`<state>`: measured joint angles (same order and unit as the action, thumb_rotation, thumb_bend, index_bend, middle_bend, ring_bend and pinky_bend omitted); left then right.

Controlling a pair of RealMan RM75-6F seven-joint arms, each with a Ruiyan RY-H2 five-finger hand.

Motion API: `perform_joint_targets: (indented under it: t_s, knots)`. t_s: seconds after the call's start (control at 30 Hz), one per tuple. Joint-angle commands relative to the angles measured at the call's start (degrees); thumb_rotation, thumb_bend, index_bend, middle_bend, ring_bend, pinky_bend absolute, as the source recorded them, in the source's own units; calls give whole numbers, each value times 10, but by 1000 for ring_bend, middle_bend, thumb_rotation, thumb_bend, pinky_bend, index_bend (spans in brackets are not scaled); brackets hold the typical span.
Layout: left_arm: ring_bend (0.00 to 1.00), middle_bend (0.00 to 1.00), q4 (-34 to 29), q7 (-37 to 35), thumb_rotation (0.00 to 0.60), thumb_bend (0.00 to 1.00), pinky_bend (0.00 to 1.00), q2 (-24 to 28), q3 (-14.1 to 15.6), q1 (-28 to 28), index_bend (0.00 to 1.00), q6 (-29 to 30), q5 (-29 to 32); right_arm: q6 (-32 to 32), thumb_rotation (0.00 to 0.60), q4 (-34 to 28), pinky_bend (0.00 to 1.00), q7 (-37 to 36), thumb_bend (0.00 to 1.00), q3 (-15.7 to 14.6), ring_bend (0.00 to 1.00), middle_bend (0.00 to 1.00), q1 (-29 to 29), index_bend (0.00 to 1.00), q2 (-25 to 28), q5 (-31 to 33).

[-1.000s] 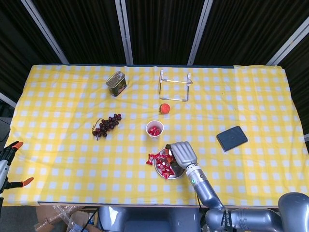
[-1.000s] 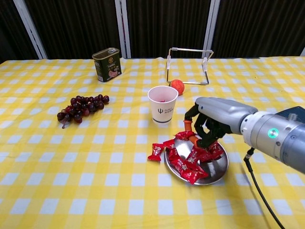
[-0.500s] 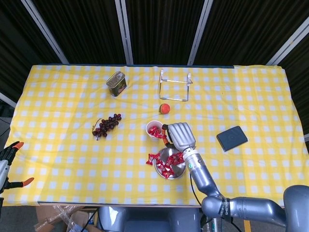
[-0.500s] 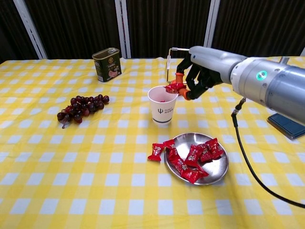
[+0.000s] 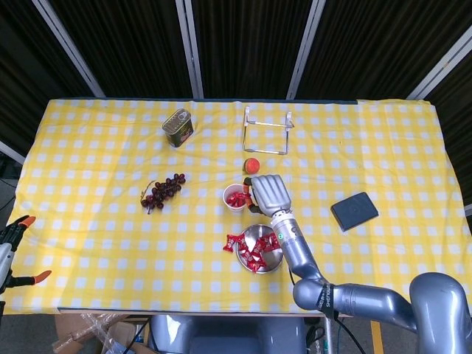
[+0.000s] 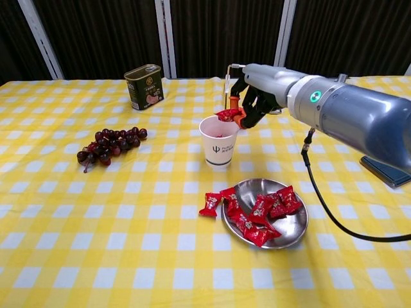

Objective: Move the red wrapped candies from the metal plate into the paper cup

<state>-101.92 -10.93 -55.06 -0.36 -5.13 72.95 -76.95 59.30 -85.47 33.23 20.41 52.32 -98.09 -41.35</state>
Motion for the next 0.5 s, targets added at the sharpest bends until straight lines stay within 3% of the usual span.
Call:
perform_joint_targets:
  t_s: [0.03,0.23,0.5]
  knots:
    - [0,0,-1,-1,600,51,0,1,1,0,0,-2,0,-9,600,16,1000,-4,602,-8,915,777,5,512,-11,7]
    - [0,0,-3,-1,600,51,0,2,1,-1,0,-3,0,-5,600,19,1000,-9,537,-16,915,777,6,312,-14,-4]
    - [0,0,-3,-2,600,51,0,2,1,1,0,1,-2,23,600,-21,1000,-13,512,-17,915,777,-3,272,3,-26]
